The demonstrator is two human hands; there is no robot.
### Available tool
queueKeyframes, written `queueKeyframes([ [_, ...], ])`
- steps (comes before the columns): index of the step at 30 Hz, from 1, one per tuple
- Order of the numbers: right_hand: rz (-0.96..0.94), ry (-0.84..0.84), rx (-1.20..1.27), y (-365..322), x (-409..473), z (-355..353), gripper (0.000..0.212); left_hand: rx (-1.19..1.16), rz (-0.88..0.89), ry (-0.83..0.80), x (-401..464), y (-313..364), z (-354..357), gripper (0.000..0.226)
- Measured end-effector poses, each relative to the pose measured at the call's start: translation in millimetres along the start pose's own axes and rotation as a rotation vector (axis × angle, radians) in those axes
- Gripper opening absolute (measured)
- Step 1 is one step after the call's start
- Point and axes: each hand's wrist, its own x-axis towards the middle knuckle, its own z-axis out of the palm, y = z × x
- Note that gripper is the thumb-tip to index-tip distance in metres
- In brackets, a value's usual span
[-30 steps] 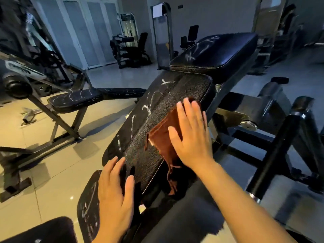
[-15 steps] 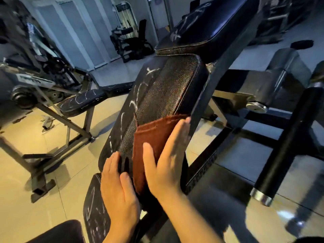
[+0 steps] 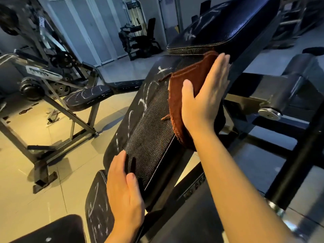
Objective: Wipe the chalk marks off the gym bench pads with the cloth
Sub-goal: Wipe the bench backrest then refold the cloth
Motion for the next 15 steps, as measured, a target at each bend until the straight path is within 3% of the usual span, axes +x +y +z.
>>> queueKeyframes([
  [4,-0.043,-0.052,-0.022,-4.8,-74.1,3.6,0.086,0.002,-0.011,-0.033,1.2,-1.2,-1.8,0.047],
  [9,-0.18,-0.224,-0.142,-15.0,-157.0,1.3,0.08,-0.148,-0.161,-0.043,1.9,0.7,-8.0,0.041],
  [12,-0.233,-0.256,-0.28,-16.7,-113.1,-5.5,0.076,-0.235,-0.335,-0.062,7.1,8.5,-11.4,0.042],
  [15,-0.285,-0.336,-0.627,-22.8,-27.2,-14.5,0.069,-0.177,-0.373,-0.097,7.3,19.3,-11.9,0.058],
])
